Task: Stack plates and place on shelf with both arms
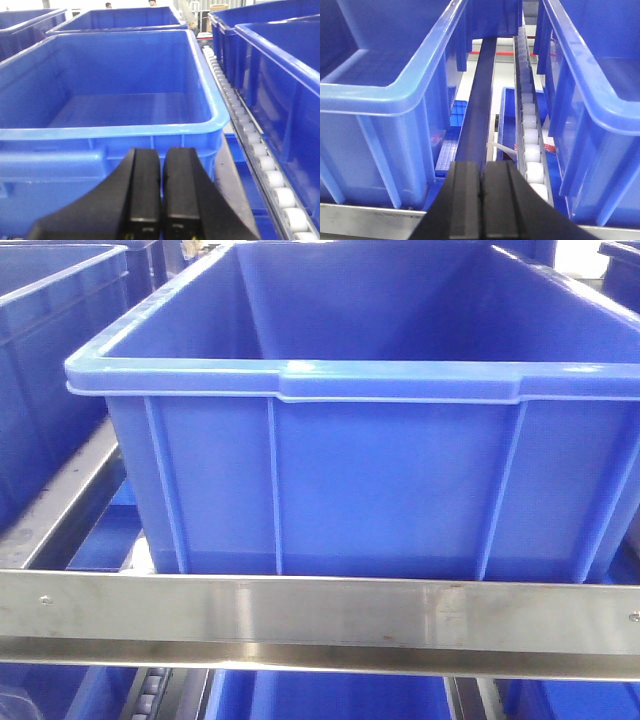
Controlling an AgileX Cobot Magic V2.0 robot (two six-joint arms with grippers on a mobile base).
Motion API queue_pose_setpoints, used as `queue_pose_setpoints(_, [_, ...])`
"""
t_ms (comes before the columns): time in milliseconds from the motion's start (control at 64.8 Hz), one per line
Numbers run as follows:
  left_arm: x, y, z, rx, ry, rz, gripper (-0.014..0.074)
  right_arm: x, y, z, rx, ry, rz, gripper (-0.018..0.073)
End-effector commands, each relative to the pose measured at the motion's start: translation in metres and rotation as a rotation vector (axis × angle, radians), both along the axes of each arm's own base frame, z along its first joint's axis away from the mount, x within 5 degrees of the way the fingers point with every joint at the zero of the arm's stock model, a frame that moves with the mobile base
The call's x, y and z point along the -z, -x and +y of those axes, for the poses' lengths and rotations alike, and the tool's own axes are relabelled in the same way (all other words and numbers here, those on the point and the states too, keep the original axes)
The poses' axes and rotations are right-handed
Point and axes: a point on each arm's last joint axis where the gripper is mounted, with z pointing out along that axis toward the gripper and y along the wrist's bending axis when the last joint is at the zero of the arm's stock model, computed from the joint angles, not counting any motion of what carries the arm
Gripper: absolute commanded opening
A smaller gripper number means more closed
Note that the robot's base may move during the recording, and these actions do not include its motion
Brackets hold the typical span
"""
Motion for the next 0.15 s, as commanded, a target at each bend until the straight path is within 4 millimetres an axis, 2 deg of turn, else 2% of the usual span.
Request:
queue_pose_setpoints(0, [-0.0072, 0.0025, 0.0000, 0.006, 0.017, -0.097, 0.0082, -0.0100, 0.0013, -0.0001, 0.003, 0.012, -0.114, 0.0056])
queue_pose_setpoints(139, [-0.0072, 0.0025, 0.0000, 0.006, 0.017, -0.097, 0.0082, -0.0100, 0.0013, -0.0001, 0.003, 0.012, -0.114, 0.0056])
